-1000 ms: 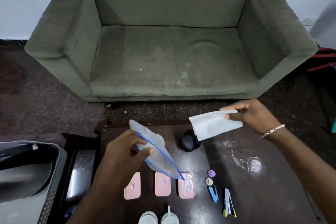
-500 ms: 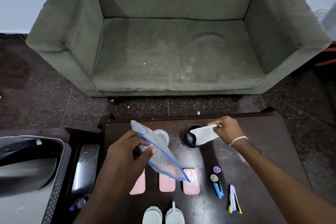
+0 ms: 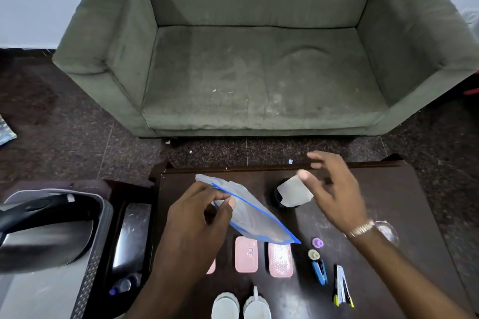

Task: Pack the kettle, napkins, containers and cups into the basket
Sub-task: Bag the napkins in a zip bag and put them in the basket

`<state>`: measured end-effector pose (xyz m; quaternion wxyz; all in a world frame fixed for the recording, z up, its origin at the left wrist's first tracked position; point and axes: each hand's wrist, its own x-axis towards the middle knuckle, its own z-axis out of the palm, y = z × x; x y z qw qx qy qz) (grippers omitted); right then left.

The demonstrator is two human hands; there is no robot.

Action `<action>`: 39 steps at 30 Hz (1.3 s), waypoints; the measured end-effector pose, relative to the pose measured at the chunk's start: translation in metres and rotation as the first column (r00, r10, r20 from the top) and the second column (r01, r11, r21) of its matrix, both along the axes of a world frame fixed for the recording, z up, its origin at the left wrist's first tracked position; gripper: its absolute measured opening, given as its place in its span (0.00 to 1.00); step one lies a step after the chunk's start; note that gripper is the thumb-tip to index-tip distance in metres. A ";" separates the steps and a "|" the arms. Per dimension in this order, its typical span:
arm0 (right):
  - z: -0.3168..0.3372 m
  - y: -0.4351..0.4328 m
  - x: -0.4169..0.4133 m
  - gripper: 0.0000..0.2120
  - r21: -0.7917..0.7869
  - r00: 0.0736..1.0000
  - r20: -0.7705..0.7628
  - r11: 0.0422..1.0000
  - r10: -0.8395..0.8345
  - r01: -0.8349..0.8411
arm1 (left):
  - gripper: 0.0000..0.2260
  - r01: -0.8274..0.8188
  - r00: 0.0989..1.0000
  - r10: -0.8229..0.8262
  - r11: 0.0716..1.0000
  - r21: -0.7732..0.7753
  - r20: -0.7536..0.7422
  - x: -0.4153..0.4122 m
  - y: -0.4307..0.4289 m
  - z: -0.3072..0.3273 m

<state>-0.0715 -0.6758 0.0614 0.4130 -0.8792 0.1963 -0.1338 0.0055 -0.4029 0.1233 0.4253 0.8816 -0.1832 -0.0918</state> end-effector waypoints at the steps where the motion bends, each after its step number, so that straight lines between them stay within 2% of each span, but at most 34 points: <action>1: 0.024 0.013 -0.012 0.21 0.046 0.987 0.137 0.995 0.081 -0.088 | 0.07 -0.015 1.000 0.015 1.000 -0.017 0.001 0.001 -0.001 0.000; 2: 0.043 0.026 -0.022 0.22 0.015 0.961 0.193 0.979 0.196 -0.202 | 0.07 -0.027 1.000 0.027 0.999 -0.034 -0.012 0.001 -0.003 0.000; 3: 0.056 0.039 -0.032 0.25 -0.068 0.932 0.183 0.950 0.312 -0.305 | 0.07 -0.032 0.999 0.030 0.998 -0.048 -0.028 0.001 -0.004 0.000; 5: 0.068 0.060 -0.042 0.29 -0.358 0.896 0.011 0.838 0.444 -0.411 | 0.07 -0.023 0.998 0.018 0.996 -0.088 -0.067 0.002 -0.009 0.002; 6: 0.069 0.066 -0.042 0.28 -0.491 0.899 -0.104 0.764 0.425 -0.418 | 0.07 -0.014 0.996 0.004 0.994 -0.109 -0.092 0.002 -0.012 0.005; 8: 0.070 0.066 -0.035 0.22 -0.627 0.913 -0.286 0.664 0.292 -0.408 | 0.11 0.040 0.995 -0.050 0.993 -0.113 -0.091 0.004 -0.015 0.015; 10: 0.074 0.052 -0.027 0.16 -0.652 0.911 -0.340 0.640 0.231 -0.406 | 0.16 0.155 0.987 -0.156 0.987 -0.053 -0.029 0.011 -0.012 0.023; 12: 0.079 0.034 -0.022 0.11 -0.632 0.893 -0.357 0.633 0.274 -0.447 | 0.17 0.302 0.949 -0.309 0.947 0.112 0.055 0.021 -0.006 0.028; 14: 0.089 0.017 -0.019 0.09 -0.541 0.867 -0.358 0.679 0.347 -0.496 | 0.12 0.373 0.874 -0.445 0.872 0.318 0.194 0.033 0.002 0.028; 16: 0.101 0.004 -0.017 0.09 -0.347 0.859 -0.282 0.790 0.427 -0.506 | 0.11 0.391 0.859 -0.475 0.849 0.355 0.190 0.041 0.008 0.026; 18: 0.111 -0.006 -0.014 0.13 -0.122 0.884 -0.166 0.881 0.436 -0.458 | 0.13 0.419 0.892 -0.440 0.891 0.175 0.107 0.042 0.010 0.027; 20: 0.117 -0.009 -0.011 0.14 0.093 0.915 -0.075 0.917 0.395 -0.388 | 0.14 0.366 0.930 -0.366 0.930 -0.043 -0.012 0.040 0.007 0.026; 22: 0.120 -0.006 -0.008 0.13 0.357 0.931 0.046 0.864 0.363 -0.355 | 0.15 0.268 0.941 -0.305 0.936 -0.230 -0.144 0.036 0.001 0.027; 23: 0.122 -0.004 -0.006 0.16 0.463 0.942 0.108 0.823 0.318 -0.331 | 0.16 0.213 0.945 -0.277 0.924 -0.319 -0.173 0.035 -0.003 0.028; 25: 0.122 -0.003 -0.001 0.27 0.597 0.959 0.203 0.752 0.198 -0.281 | 0.24 0.092 0.949 -0.235 0.842 -0.531 -0.208 0.034 -0.010 0.031; 27: 0.121 -0.003 0.005 0.34 0.669 0.964 0.254 0.706 0.075 -0.232 | 0.31 -0.012 0.943 -0.219 0.730 -0.683 -0.251 0.036 -0.012 0.032; 28: 0.120 -0.004 0.007 0.36 0.690 0.966 0.255 0.694 0.031 -0.204 | 0.31 -0.043 0.929 -0.239 0.687 -0.725 -0.282 0.037 -0.013 0.032; 30: 0.118 -0.005 0.011 0.36 0.717 0.969 0.247 0.676 -0.019 -0.170 | 0.27 -0.062 0.875 -0.324 0.662 -0.747 -0.359 0.034 -0.014 0.030; 33: 0.116 -0.005 0.015 0.33 0.715 0.964 0.263 0.679 -0.041 -0.166 | 0.21 -0.007 0.815 -0.397 0.722 -0.692 -0.423 0.026 -0.016 0.023; 36: 0.112 -0.004 0.014 0.32 0.745 0.967 0.240 0.655 -0.086 -0.126 | 0.12 0.022 0.868 -0.319 0.790 -0.612 -0.381 0.026 -0.020 0.020; 39: 0.102 0.000 0.005 0.28 0.747 0.975 0.208 0.655 -0.073 -0.111 | 0.14 0.004 0.905 -0.240 0.830 -0.558 -0.350 0.030 -0.026 0.015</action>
